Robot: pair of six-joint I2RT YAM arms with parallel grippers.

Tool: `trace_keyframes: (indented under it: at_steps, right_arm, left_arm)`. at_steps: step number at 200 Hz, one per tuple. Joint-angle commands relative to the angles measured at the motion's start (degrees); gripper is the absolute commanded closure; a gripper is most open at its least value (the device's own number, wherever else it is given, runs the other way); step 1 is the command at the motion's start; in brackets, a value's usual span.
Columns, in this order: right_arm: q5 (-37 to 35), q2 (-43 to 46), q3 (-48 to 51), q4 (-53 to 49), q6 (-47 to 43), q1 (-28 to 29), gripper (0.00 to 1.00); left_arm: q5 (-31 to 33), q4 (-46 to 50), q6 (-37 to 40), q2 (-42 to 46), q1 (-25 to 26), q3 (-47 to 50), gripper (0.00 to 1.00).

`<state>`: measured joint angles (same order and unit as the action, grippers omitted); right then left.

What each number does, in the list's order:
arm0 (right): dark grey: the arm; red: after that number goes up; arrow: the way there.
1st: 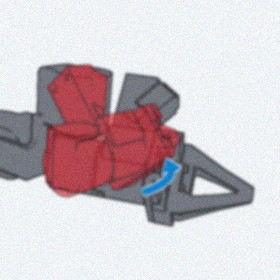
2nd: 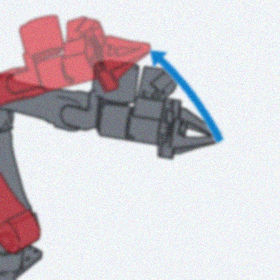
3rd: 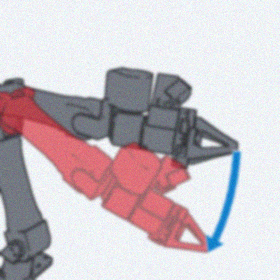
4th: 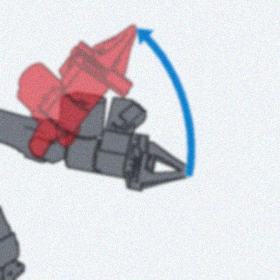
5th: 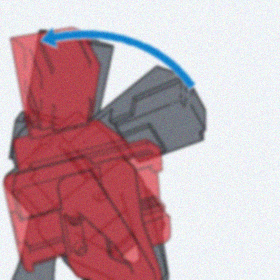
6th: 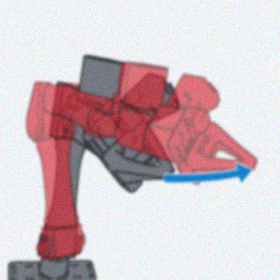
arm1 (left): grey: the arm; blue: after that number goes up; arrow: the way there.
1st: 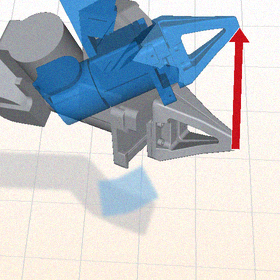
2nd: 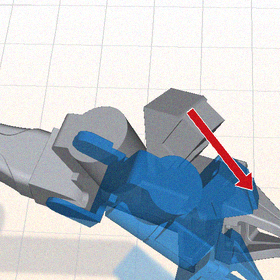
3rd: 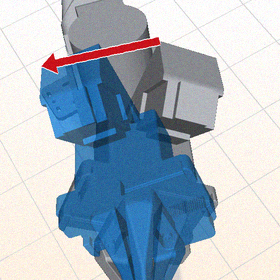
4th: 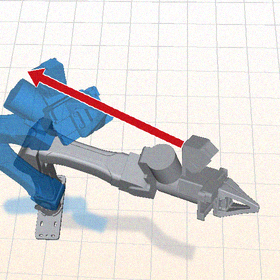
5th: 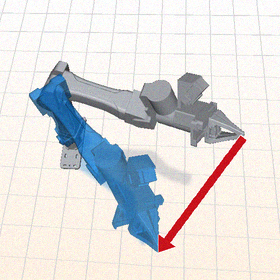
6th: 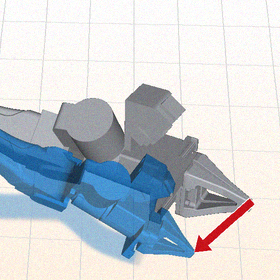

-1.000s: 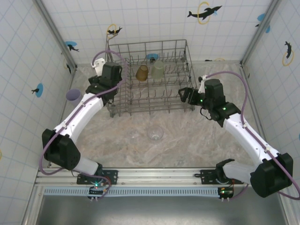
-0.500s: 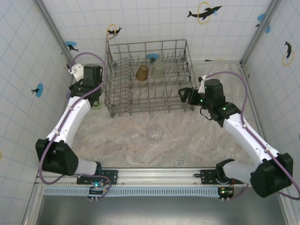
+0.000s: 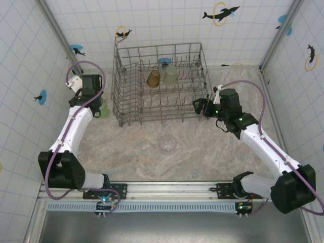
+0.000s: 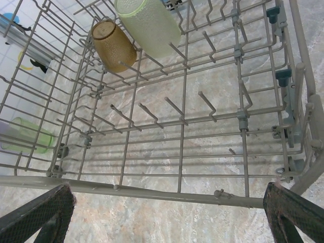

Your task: Load the cups into the dish rack

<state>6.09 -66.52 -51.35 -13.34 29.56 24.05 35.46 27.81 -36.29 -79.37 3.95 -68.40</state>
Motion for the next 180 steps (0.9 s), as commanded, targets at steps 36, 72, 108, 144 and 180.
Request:
trace_keyframes:
  at_steps: [36,72,108,144,180]
  right_arm:
    - [-0.55,2.10,1.12,1.07,0.03,0.38,0.01]
    - [-0.42,2.71,1.77,1.40,0.31,0.52,0.01]
    - [-0.67,2.96,2.05,1.18,0.32,0.58,0.01]
    - [-0.75,3.15,2.07,0.65,0.24,0.72,0.01]
    - [-0.79,2.97,1.24,0.00,0.06,0.68,0.01]
  left_arm:
    - [-12.75,-2.01,-3.23,-0.03,-6.23,5.47,0.03]
    - [-15.97,-2.32,-3.57,-1.72,-7.26,6.09,0.03]
    - [-20.38,-3.56,-4.51,-2.80,-9.63,7.97,0.03]
    - [-25.77,-6.68,-5.64,-2.75,-11.91,10.74,0.07]
    - [-28.37,-7.72,-5.57,-5.62,-12.32,10.62,0.10]
